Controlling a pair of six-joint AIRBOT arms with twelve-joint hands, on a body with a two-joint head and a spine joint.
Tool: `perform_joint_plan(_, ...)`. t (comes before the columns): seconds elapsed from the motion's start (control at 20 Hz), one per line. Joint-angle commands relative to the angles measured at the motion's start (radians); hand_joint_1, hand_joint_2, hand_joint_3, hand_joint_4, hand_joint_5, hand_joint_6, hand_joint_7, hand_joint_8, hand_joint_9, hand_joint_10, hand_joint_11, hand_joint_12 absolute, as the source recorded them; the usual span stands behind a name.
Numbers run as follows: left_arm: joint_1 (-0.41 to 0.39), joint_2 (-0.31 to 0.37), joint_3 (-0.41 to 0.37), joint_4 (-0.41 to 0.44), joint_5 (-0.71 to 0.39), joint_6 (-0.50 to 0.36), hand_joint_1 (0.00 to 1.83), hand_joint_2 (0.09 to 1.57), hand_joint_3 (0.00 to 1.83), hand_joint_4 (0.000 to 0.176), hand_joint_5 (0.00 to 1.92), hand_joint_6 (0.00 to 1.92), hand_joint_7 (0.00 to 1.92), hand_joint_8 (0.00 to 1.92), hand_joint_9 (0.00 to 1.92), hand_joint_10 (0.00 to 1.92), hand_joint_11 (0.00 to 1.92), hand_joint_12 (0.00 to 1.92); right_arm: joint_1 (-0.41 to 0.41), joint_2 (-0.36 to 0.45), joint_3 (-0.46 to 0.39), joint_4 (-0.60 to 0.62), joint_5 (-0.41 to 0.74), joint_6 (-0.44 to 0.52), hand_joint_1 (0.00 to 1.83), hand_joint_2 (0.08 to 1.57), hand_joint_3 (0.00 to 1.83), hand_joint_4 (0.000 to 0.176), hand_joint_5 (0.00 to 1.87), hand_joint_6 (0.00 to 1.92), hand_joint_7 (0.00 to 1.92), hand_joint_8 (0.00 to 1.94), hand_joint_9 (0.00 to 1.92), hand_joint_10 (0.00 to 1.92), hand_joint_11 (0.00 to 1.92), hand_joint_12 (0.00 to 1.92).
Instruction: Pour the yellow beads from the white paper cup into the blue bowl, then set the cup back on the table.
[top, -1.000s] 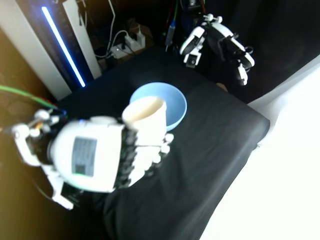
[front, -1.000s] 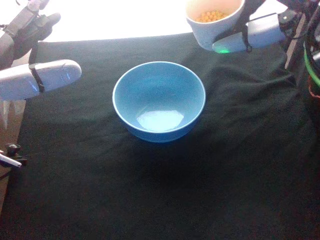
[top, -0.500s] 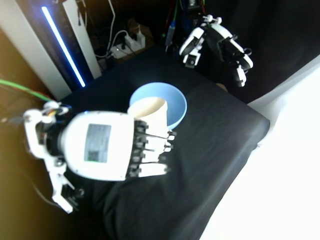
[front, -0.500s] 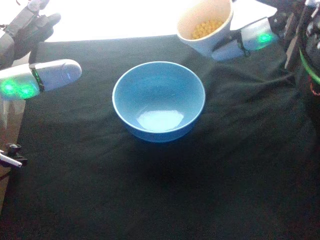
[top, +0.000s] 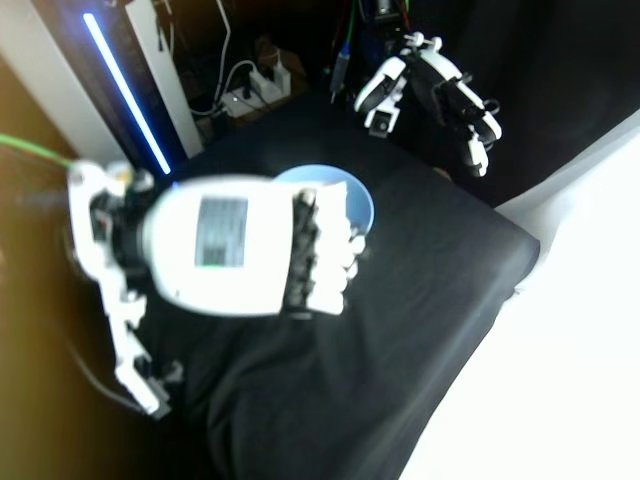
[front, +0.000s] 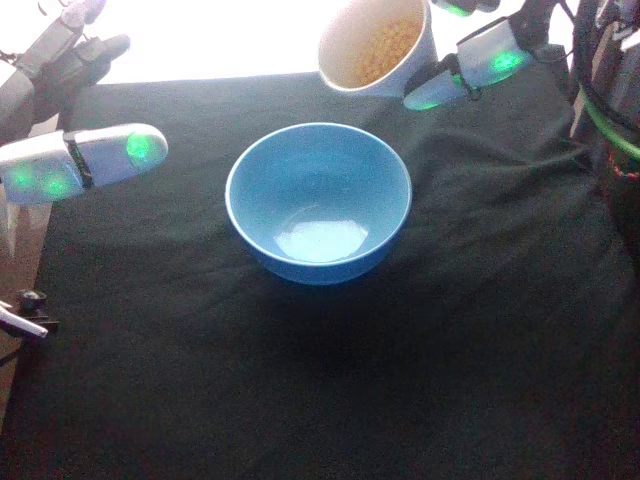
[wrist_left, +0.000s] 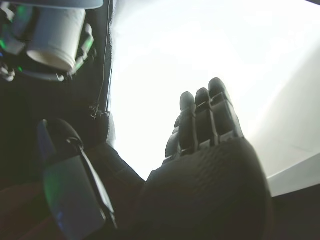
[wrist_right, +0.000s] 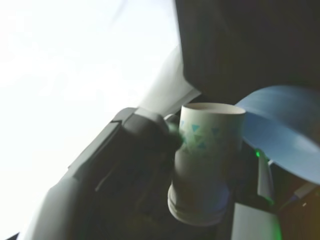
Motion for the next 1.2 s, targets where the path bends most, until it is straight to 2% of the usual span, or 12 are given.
perform_joint_plan(0.0,-0.007,-0.004,0.005,-0.005,-0.119,-0.013,0.7,0.69,0.0,0.032,0.0,0.0,0.33,0.0,0.23,0.0,0.22,0.02,0.021,0.0,-0.004,0.015,0.07,0.004,1.2,1.06,0.0,0.0,1.11,0.75,1.07,1.83,1.24,1.92,1.39,1.92)
perform_joint_plan(0.1,-0.007,-0.005,0.006,-0.005,-0.118,-0.013,0.71,0.68,0.0,0.041,0.0,0.0,0.32,0.0,0.23,0.0,0.21,0.02,0.027,0.0,-0.009,-0.006,0.063,0.004,1.2,1.06,0.0,0.0,1.1,0.77,1.09,1.87,1.28,1.92,1.42,1.92)
perform_joint_plan(0.2,-0.007,-0.005,0.006,-0.005,-0.117,-0.013,0.7,0.68,0.0,0.038,0.0,0.0,0.32,0.0,0.23,0.0,0.21,0.02,0.033,0.0,-0.014,-0.035,0.05,0.004,1.2,1.06,0.0,0.0,1.09,0.79,1.03,1.51,1.12,1.77,1.2,1.91)
perform_joint_plan(0.3,-0.007,-0.009,0.009,-0.005,-0.116,-0.013,0.74,0.69,0.0,0.039,0.02,0.01,0.34,0.01,0.23,0.0,0.21,0.02,0.041,0.0,-0.025,-0.081,0.031,0.004,1.2,1.05,0.0,0.0,1.12,0.72,1.14,1.79,1.29,1.92,1.4,1.92)
perform_joint_plan(0.55,-0.007,-0.01,0.009,-0.005,-0.115,-0.014,0.74,0.7,0.0,0.032,0.01,0.0,0.32,0.0,0.23,0.0,0.22,0.02,0.066,0.0,-0.047,-0.169,-0.013,0.004,1.2,1.06,0.0,0.0,1.1,0.76,1.14,1.71,1.3,1.92,1.4,1.92)
perform_joint_plan(0.6,-0.007,-0.011,0.009,-0.005,-0.114,-0.014,0.73,0.69,0.0,0.055,0.02,0.01,0.33,0.0,0.22,0.0,0.21,0.01,0.066,0.0,-0.047,-0.173,-0.015,0.004,1.2,1.05,0.0,0.0,1.12,0.74,1.11,1.46,1.24,1.77,1.27,1.85)
perform_joint_plan(0.65,-0.007,-0.011,0.009,-0.005,-0.114,-0.014,0.74,0.69,0.0,0.042,0.03,0.01,0.33,0.0,0.22,0.0,0.21,0.01,0.066,-0.001,-0.047,-0.178,-0.016,0.004,1.2,1.05,0.0,0.0,1.12,0.73,1.12,1.17,1.22,1.52,1.21,1.71)
perform_joint_plan(0.7,-0.007,-0.012,0.009,-0.005,-0.114,-0.014,0.74,0.69,0.0,0.042,0.03,0.01,0.33,0.0,0.22,0.0,0.21,0.01,0.066,-0.002,-0.047,-0.186,-0.019,0.004,1.2,1.05,0.0,0.0,1.12,0.73,1.12,1.17,1.22,1.52,1.21,1.71)
perform_joint_plan(0.75,-0.007,-0.012,0.009,-0.004,-0.113,-0.014,0.75,0.69,0.0,0.023,0.03,0.01,0.34,0.01,0.24,0.01,0.22,0.02,0.068,-0.002,-0.048,-0.192,-0.023,0.004,1.2,1.04,0.0,0.0,1.14,0.69,1.14,1.66,1.29,1.84,1.37,1.88)
perform_joint_plan(0.85,-0.007,-0.012,0.01,-0.005,-0.113,-0.014,0.73,0.69,0.0,0.03,0.02,0.0,0.33,0.0,0.23,0.0,0.21,0.01,0.07,-0.002,-0.051,-0.207,-0.03,0.004,1.2,1.05,0.0,0.0,1.14,0.7,1.14,1.79,1.33,1.92,1.43,1.92)
perform_joint_plan(0.95,-0.007,-0.012,0.01,-0.005,-0.113,-0.014,0.73,0.69,0.0,0.022,0.02,0.0,0.33,0.0,0.24,0.0,0.21,0.01,0.08,-0.002,-0.057,-0.239,-0.044,0.004,1.2,1.06,0.0,0.0,1.1,0.77,1.11,1.39,1.26,1.67,1.28,1.85)
perform_joint_plan(1.15,-0.007,-0.012,0.01,-0.004,-0.112,-0.014,0.74,0.68,0.0,0.053,0.03,0.0,0.33,0.0,0.22,0.0,0.2,0.01,0.099,-0.002,-0.069,-0.316,-0.084,0.004,1.19,1.08,0.0,0.0,1.05,0.84,1.16,1.49,1.32,1.72,1.36,1.88)
